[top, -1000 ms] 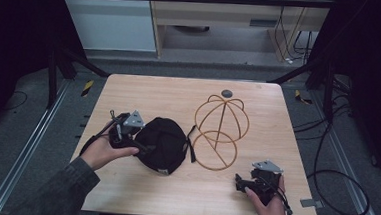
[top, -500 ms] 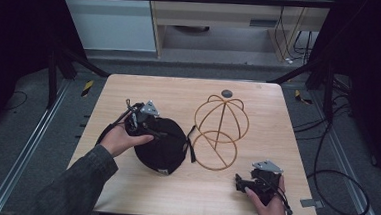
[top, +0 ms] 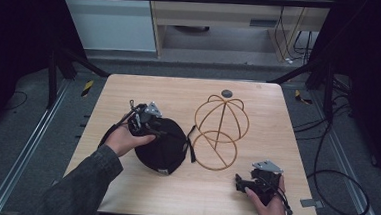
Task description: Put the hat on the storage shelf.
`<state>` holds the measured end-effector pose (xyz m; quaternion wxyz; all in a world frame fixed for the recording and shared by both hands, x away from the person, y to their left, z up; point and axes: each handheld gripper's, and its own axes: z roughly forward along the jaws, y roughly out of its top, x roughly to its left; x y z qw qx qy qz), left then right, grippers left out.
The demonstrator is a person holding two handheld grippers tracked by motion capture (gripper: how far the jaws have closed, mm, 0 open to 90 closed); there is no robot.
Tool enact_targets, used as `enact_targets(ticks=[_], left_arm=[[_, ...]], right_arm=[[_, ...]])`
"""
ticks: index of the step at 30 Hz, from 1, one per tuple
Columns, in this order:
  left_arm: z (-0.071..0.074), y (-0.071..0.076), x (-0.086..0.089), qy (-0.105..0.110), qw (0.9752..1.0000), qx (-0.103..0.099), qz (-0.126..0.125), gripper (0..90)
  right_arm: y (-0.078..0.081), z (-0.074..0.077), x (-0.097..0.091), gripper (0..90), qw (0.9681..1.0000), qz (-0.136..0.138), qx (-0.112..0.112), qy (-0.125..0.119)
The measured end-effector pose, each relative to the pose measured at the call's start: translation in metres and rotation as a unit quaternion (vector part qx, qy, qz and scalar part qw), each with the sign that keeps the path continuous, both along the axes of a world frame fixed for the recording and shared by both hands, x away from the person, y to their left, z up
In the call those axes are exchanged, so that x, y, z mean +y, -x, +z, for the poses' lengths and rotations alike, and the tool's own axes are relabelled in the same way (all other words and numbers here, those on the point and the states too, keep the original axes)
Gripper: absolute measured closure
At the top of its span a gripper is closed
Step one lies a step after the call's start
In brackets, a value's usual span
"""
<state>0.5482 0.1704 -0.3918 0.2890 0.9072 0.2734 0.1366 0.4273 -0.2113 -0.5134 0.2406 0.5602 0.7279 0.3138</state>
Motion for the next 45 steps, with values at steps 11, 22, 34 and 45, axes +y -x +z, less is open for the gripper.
enact_targets(ticks=[11,22,34,45], left_arm=[[-0.008,-0.006,0.003,0.006,0.9998,0.016,0.006,57.7],[-0.004,-0.006,0.011,0.025,0.9995,0.021,0.005,72.4],[0.025,0.007,0.026,0.036,0.9993,-0.005,0.001,72.7],[0.053,0.026,0.042,0.06,0.9979,-0.025,-0.008,72.9]], right_arm=[[0.0,0.0,0.0,0.4,1.0,0.0,0.0,0.0],[0.0,0.0,0.0,0.4,1.0,0.0,0.0,0.0],[0.0,0.0,0.0,0.4,1.0,0.0,0.0,0.0],[0.0,0.0,0.0,0.3,1.0,0.001,0.0,0.0]])
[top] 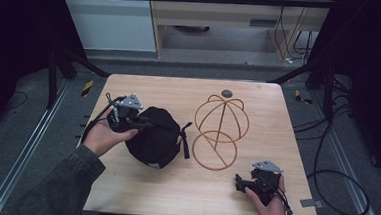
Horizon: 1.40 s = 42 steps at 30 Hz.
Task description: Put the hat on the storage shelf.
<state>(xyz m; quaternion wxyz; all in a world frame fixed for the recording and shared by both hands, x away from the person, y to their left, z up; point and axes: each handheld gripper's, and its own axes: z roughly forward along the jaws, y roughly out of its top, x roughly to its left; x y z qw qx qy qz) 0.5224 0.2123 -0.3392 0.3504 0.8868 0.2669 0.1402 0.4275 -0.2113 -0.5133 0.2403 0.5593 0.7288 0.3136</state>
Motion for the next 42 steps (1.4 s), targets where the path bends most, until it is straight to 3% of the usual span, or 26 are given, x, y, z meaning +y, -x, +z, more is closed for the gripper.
enact_targets(ticks=[5,10,27,42], left_arm=[[0.013,0.008,0.006,0.008,0.9999,-0.012,-0.004,73.0],[0.024,0.015,0.011,0.002,0.9997,-0.021,-0.009,73.5],[0.06,0.036,0.02,0.02,0.9989,-0.034,-0.024,73.5],[0.093,0.054,0.005,0.013,0.9971,-0.055,-0.052,73.5]], right_arm=[[0.0,0.0,0.0,0.3,1.0,0.0,0.0,0.0],[0.0,0.0,0.0,0.3,1.0,0.001,0.0,0.0],[-0.001,0.0,0.0,0.3,1.0,0.001,0.0,0.001],[-0.001,0.0,0.0,0.3,1.0,0.001,0.0,0.001]])
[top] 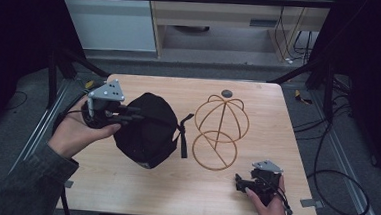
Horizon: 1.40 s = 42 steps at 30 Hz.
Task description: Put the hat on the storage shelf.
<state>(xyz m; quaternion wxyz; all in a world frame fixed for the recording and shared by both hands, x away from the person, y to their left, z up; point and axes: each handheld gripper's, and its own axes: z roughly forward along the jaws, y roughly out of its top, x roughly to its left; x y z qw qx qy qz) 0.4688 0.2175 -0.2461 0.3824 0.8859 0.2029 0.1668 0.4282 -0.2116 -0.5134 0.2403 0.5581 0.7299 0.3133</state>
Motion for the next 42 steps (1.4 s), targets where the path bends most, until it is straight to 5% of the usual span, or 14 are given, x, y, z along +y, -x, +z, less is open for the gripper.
enact_targets(ticks=[28,42], left_arm=[[0.048,0.014,-0.035,-0.014,0.9989,-0.024,-0.037,73.5],[0.065,0.014,-0.045,-0.01,0.9987,-0.033,-0.036,73.5]], right_arm=[[0.0,0.0,0.0,0.3,1.0,0.001,0.001,0.002],[0.0,0.0,0.0,0.3,1.0,0.0,0.002,0.001]])
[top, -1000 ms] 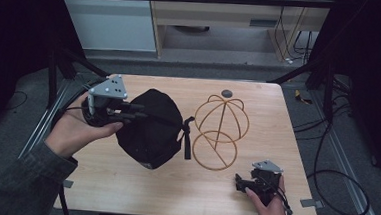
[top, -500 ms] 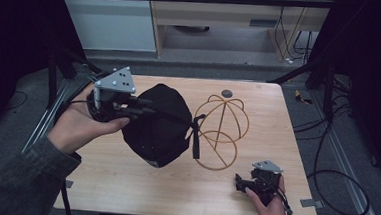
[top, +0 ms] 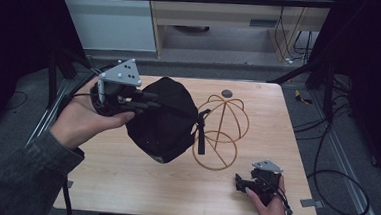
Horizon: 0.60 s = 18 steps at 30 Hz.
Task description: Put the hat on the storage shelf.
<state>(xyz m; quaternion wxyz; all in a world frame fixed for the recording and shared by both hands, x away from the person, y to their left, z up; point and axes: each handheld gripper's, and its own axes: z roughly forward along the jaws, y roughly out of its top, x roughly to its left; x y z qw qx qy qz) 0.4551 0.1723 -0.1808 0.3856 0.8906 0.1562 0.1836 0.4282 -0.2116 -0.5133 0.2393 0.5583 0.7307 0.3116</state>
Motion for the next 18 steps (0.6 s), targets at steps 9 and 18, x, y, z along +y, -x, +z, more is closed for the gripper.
enact_targets(ticks=[9,18], left_arm=[[0.01,-0.004,-0.01,0.002,1.0,-0.004,-0.004,73.5],[0.025,-0.008,-0.021,0.005,0.9999,-0.015,-0.005,73.5]], right_arm=[[0.0,0.0,0.0,0.3,1.0,0.001,-0.002,0.0],[0.0,0.0,0.0,0.3,1.0,0.0,-0.002,-0.002]])
